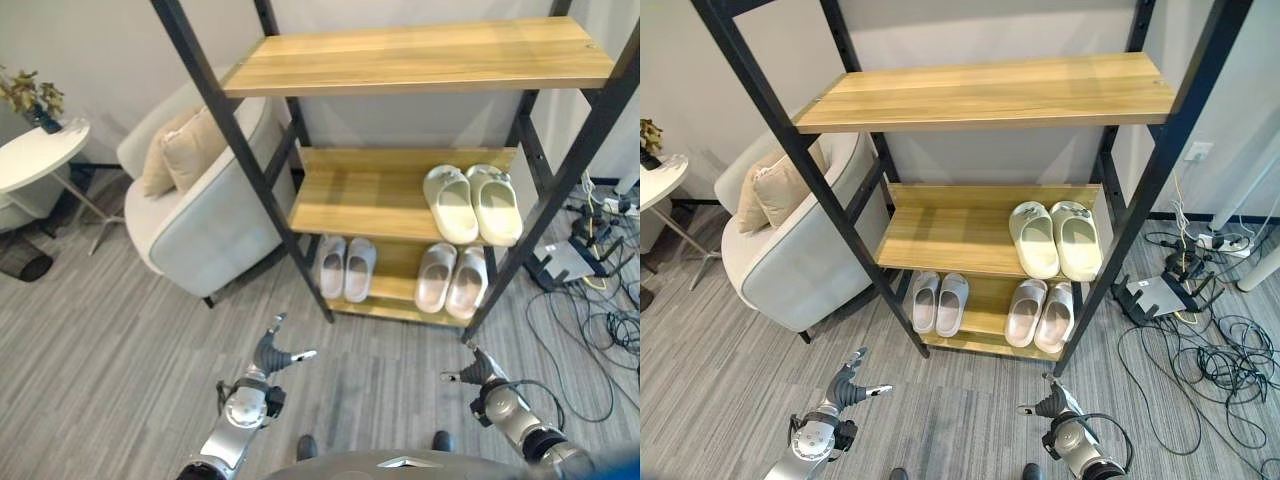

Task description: Arrange the slippers neatly on the shoe rack.

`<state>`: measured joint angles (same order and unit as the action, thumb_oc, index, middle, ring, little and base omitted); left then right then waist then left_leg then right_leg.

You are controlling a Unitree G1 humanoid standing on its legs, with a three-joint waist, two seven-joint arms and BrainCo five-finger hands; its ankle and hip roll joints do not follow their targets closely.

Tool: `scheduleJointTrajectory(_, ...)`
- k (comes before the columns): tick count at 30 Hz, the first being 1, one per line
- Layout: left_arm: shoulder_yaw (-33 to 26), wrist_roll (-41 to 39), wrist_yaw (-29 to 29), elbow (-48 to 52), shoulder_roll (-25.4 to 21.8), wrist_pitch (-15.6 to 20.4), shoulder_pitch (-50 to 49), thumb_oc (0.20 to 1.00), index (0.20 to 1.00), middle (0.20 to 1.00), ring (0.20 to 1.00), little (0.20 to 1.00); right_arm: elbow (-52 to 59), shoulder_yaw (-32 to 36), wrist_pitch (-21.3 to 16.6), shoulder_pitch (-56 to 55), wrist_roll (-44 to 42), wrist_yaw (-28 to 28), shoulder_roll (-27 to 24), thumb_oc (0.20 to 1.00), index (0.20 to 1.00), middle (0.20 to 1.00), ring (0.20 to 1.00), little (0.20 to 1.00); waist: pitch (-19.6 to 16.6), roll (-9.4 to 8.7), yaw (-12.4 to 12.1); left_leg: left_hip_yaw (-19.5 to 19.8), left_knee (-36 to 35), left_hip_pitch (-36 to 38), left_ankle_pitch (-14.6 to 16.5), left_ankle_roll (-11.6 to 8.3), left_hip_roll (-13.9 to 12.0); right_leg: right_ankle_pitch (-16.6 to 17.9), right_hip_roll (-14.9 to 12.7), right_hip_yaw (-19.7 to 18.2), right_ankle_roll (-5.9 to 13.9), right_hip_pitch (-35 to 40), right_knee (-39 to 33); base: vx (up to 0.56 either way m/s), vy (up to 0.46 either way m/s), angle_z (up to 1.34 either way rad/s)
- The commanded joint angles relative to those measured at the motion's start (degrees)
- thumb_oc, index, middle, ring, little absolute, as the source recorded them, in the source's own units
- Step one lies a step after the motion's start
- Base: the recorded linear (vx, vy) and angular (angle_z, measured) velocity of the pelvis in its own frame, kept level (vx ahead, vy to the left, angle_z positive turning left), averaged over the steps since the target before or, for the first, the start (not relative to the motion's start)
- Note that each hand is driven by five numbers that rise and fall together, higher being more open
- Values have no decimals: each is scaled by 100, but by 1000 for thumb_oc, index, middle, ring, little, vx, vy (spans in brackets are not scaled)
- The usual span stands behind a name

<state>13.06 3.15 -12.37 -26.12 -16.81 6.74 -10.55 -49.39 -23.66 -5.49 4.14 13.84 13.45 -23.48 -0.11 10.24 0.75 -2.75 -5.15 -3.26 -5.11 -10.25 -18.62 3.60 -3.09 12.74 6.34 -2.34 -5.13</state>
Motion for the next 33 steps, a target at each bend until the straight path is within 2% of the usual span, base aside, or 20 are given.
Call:
scheduleJointTrajectory(1, -235, 202, 84, -142, -417, 248, -167, 1000, 1000, 1000, 1000, 1000, 542, 128, -314, -701, 380, -237, -630, 1000, 1000, 1000, 1000, 1000, -313, -375, 123, 31, 15, -535, -967, -357, -302, -252, -476, -29, 683, -230, 403, 0, 0, 0)
scheduleJointTrajectory(6, -381, 192, 229, -172, -447, 265, -451, 1000, 1000, 1000, 1000, 1000, 1566, 258, -484, -1022, 722, -421, -1171, 1000, 1000, 1000, 1000, 1000, -202, -362, 248, 43, 15, -618, -980, -343, -327, -259, -438, -81, 690, -341, 426, 0, 0, 0)
scheduleJointTrajectory(7, -527, 253, 256, -181, -457, 304, -544, 1000, 1000, 1000, 1000, 1000, 2070, 692, -685, -1545, 440, -735, -1711, 1000, 1000, 1000, 1000, 1000, -187, -370, 315, 44, 15, -619, -981, -352, -346, -264, -432, -92, 699, -361, 437, 0, 0, 0)
scheduleJointTrajectory(8, -493, 194, 294, -316, -501, 325, -457, 1000, 1000, 1000, 1000, 1000, 1652, 648, -764, -1467, 367, -578, -1892, 1000, 1000, 1000, 1000, 1000, -198, -368, 316, 51, 15, -648, -986, -358, -358, -256, -424, -85, 708, -391, 440, -19, -18, 4)
scheduleJointTrajectory(11, -231, 200, 211, -452, -472, 300, -183, 1000, 1000, 1000, 1000, 1000, 587, 155, -506, -354, 296, -447, -1264, 1000, 1000, 1000, 1000, 1000, -160, -331, 208, 132, 15, -724, -990, -347, -339, -261, -433, -67, 688, -429, 469, -18, 0, -4)
scheduleJointTrajectory(14, -164, 138, 165, -493, -353, 303, -68, 1000, 1000, 1000, 1000, 1000, 179, 125, -518, -113, 221, -263, -1047, 1000, 1000, 1000, 1000, 1000, -96, -305, 163, 162, 15, -755, -991, -336, -330, -275, -433, -44, 671, -452, 495, -26, -3, 6)
scheduleJointTrajectory(23, 111, 154, 97, -569, -304, 270, 187, 1000, 1000, 1000, 1000, 1000, -268, -20, -561, 662, 3, -91, -940, 1000, 1000, 1000, 1000, 1000, 139, -234, 96, 228, 15, -910, -994, -309, -308, -263, -446, -47, 659, -651, 597, -31, 1, 2)
scheduleJointTrajectory(33, 211, 110, 63, -422, -385, 299, 271, 1000, 1000, 1000, 1000, 1000, -102, -373, -516, 1303, 195, 26, -914, 1000, 1000, 1000, 1000, 1000, 375, -231, -7, 270, 15, -1103, -1003, -261, -231, -196, -505, -51, 687, -906, 701, -23, 6, 2)
